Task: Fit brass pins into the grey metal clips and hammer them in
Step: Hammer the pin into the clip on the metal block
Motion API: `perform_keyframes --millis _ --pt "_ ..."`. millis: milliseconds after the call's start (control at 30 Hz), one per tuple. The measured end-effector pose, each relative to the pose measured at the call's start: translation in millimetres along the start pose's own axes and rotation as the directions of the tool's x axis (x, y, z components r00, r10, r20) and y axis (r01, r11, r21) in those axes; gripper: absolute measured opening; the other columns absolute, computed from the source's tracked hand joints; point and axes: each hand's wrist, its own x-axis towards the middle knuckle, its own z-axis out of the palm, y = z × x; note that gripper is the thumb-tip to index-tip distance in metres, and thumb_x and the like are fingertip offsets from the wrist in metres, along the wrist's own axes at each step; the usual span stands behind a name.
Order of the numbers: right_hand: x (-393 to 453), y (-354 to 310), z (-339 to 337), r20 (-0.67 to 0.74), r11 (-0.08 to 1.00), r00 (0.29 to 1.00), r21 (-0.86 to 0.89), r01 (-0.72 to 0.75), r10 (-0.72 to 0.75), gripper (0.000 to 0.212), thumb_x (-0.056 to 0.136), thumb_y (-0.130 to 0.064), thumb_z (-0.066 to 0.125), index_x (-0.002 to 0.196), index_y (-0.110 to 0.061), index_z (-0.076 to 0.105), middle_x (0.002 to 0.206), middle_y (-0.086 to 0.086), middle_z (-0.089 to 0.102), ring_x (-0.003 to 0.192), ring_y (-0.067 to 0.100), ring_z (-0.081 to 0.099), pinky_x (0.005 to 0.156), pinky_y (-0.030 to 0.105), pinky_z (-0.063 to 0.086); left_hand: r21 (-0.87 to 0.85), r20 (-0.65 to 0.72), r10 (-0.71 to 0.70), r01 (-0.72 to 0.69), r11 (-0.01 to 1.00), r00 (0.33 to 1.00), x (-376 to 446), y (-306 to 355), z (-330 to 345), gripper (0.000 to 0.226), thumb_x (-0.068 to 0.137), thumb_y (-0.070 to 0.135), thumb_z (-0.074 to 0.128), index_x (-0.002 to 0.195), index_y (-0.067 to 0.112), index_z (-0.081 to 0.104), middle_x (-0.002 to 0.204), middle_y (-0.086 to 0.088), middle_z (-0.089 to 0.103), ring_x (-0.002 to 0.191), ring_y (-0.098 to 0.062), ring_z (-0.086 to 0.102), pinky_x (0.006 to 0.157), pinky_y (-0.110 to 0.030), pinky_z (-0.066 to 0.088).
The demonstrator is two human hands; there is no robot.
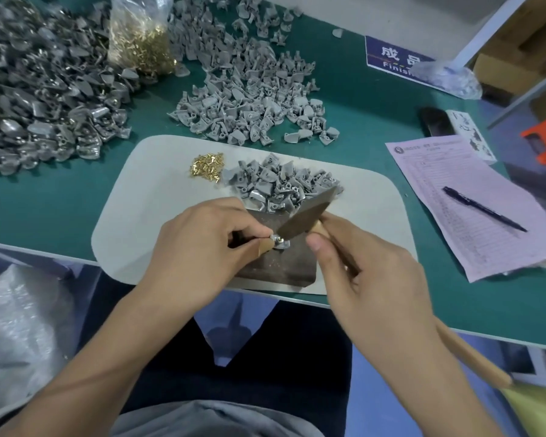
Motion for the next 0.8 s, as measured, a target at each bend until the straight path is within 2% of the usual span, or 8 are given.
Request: perform_keyframes --millis 67,233,333,467,600,633,733,800 --pt "-1.4 -1.4 2.2 0.038 0.999 0.999 -0.048 -0.019 0.021 0.029 0.1 -0.052 0.046 0.124 -0.044 0.061 0.083 -0.015 0.071 0.065 0.015 0.06 0.06 0.038 0.054 0.007 0.002 0.0 0.0 1.0 1.0 0.2 -0.5 0.3 0.006 0.079 0.046 0.08 0.083 0.044 0.076 0.086 0.022 0.064 0.079 -0.001 0.057 0.06 -0.026 0.041" --pt "-3.1 -1.5 0.4 -0.109 0.998 0.994 -0.058 -0.01 0.003 0.022 0.102 -0.047 0.048 0.118 -0.04 0.061 0.069 -0.014 0.058 0.059 0.01 0.046 0.05 0.027 0.041 0.012 0.004 -0.001 0.001 1.0 1.0 0.2 -0.1 -0.1 0.005 0.081 0.047 0.078 0.083 0.044 0.074 0.088 0.02 0.063 0.082 -0.002 0.057 0.063 -0.03 0.047" --pt "-3.2 0.2 1.7 0.015 0.996 0.999 -0.084 -0.036 0.038 0.026 0.102 -0.051 0.044 0.124 -0.047 0.057 0.074 -0.015 0.066 0.062 0.013 0.057 0.055 0.032 0.047 0.021 0.009 0.012 -0.012 1.0 1.0 0.3 1.2 -1.0 0.005 0.081 0.046 0.077 0.083 0.044 0.074 0.089 0.021 0.064 0.084 -0.002 0.057 0.063 -0.03 0.048" --pt "-3.2 2.4 -0.8 -0.128 0.999 0.991 0.001 -0.049 0.049 0.023 0.101 -0.054 0.044 0.111 -0.04 0.061 0.069 -0.019 0.055 0.057 0.007 0.048 0.051 0.025 0.041 0.033 0.016 0.018 -0.018 0.999 1.0 -0.1 2.1 -1.7 0.004 0.083 0.045 0.075 0.085 0.043 0.073 0.091 0.02 0.064 0.086 -0.002 0.057 0.067 -0.033 0.05" --pt "-2.8 -2.5 3.0 -0.002 0.994 1.0 -0.106 -0.022 0.022 0.025 0.099 -0.053 0.047 0.119 -0.044 0.058 0.073 -0.016 0.067 0.062 0.015 0.058 0.054 0.031 0.048 0.05 0.018 0.03 -0.031 0.998 0.999 -0.1 3.5 -2.4 0.004 0.083 0.046 0.075 0.086 0.044 0.073 0.092 0.021 0.064 0.086 -0.001 0.056 0.065 -0.03 0.05" --pt "-2.0 -1.3 0.4 -0.027 0.992 0.999 -0.124 -0.021 0.018 0.025 0.098 -0.054 0.047 0.118 -0.045 0.059 0.072 -0.017 0.066 0.062 0.014 0.058 0.052 0.029 0.046 0.054 0.02 0.029 -0.03 0.998 0.999 -0.1 3.8 -2.5 0.004 0.083 0.047 0.075 0.086 0.044 0.072 0.093 0.022 0.064 0.087 -0.001 0.056 0.065 -0.03 0.05" --pt "-1.4 0.6 -1.5 -0.162 0.997 0.984 0.019 -0.069 0.071 0.025 0.101 -0.056 0.044 0.107 -0.039 0.06 0.067 -0.018 0.055 0.062 0.012 0.051 0.05 0.022 0.038 0.056 0.023 0.018 -0.019 0.998 1.0 -0.4 2.8 -3.5 0.004 0.084 0.046 0.074 0.087 0.044 0.072 0.094 0.022 0.064 0.088 -0.001 0.056 0.067 -0.031 0.05" --pt "-2.5 -1.8 3.5 -0.08 0.999 0.995 0.006 -0.054 0.054 0.023 0.1 -0.054 0.045 0.112 -0.04 0.058 0.073 -0.015 0.062 0.063 0.013 0.055 0.055 0.03 0.046 0.058 0.016 0.023 -0.023 0.998 1.0 -0.6 2.6 -3.4 0.004 0.083 0.046 0.075 0.087 0.044 0.073 0.093 0.022 0.064 0.087 0.0 0.056 0.066 -0.03 0.05"
